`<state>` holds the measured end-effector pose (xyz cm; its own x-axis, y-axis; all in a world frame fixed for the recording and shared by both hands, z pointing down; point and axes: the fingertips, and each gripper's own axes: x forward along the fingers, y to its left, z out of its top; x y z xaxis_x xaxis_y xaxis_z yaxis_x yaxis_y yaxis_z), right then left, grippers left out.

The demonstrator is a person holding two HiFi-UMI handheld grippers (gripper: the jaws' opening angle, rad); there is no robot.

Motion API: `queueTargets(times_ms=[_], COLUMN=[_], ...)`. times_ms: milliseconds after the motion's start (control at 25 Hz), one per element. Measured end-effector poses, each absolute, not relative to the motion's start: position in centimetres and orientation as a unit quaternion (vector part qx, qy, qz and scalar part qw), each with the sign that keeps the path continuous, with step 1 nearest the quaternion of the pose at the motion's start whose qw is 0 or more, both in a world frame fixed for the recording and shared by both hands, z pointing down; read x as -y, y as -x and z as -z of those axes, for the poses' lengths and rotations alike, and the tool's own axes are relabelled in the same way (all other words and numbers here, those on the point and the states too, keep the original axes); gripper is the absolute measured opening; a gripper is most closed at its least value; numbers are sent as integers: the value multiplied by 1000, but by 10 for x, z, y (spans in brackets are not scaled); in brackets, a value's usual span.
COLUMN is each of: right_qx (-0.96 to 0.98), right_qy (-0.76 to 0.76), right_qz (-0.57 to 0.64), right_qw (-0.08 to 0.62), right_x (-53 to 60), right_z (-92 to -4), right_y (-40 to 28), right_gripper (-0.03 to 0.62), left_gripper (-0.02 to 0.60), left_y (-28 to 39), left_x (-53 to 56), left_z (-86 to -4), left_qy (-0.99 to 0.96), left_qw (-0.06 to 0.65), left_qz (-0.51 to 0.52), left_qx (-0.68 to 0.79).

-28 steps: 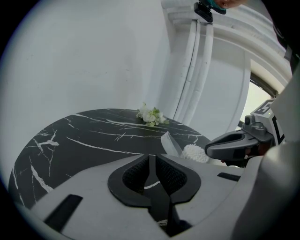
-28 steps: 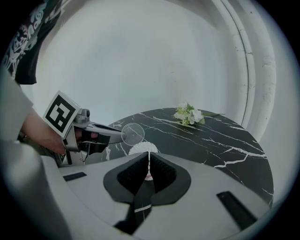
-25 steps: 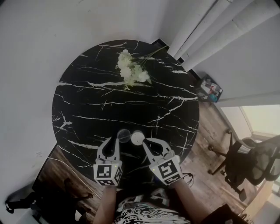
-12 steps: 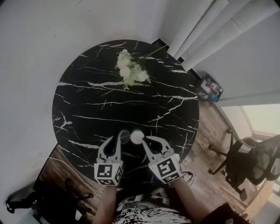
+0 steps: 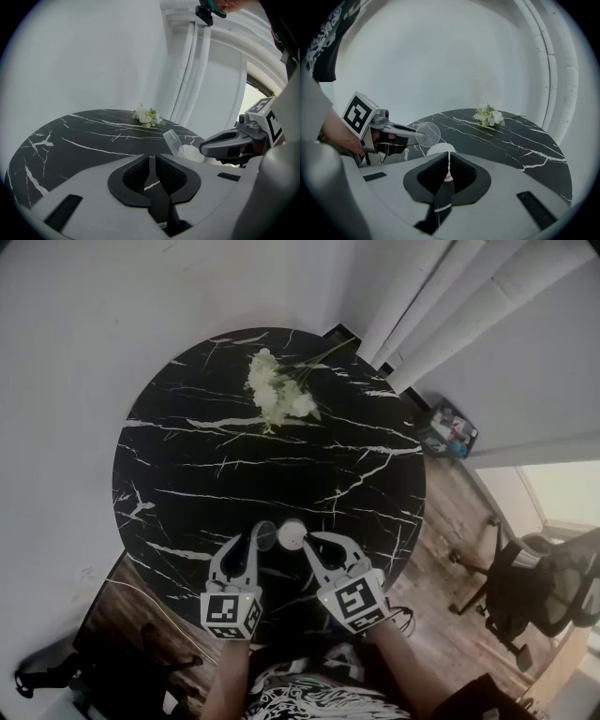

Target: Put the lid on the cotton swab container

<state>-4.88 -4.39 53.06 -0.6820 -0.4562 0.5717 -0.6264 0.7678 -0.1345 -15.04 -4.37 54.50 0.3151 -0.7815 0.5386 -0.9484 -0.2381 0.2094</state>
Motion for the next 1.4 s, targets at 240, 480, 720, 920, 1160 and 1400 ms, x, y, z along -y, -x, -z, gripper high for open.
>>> queueTargets(times_ms=[240, 480, 720, 920, 1160, 1400], right_qx=[904, 904, 904, 904, 904, 904], right_qy=[-296, -295, -294, -290, -290, -290], right_qz=[-159, -169, -172, -179, -183, -187], right_qw=[263, 258, 258, 257, 255, 253], right_x=[46, 46, 47, 47, 48, 48], right_z=[-530, -531, -531, -531, -531, -532], right_y=[49, 49, 49, 49, 48, 48], right_gripper=[20, 20, 20, 20, 20, 20], left_gripper=[34, 34, 34, 34, 34, 34], left_y=[148, 146, 147, 146, 143, 141], left_x=[44, 45, 45, 45, 46, 45], left_z=[-542, -539, -536, -531, -527, -525], left_qy=[-775, -776, -779, -781, -785, -785], left_qw=[259, 259, 259, 257, 255, 253], left_qz=[-144, -136, -128, -121, -116, -113], left_qx=[559, 558, 557, 556, 553, 554])
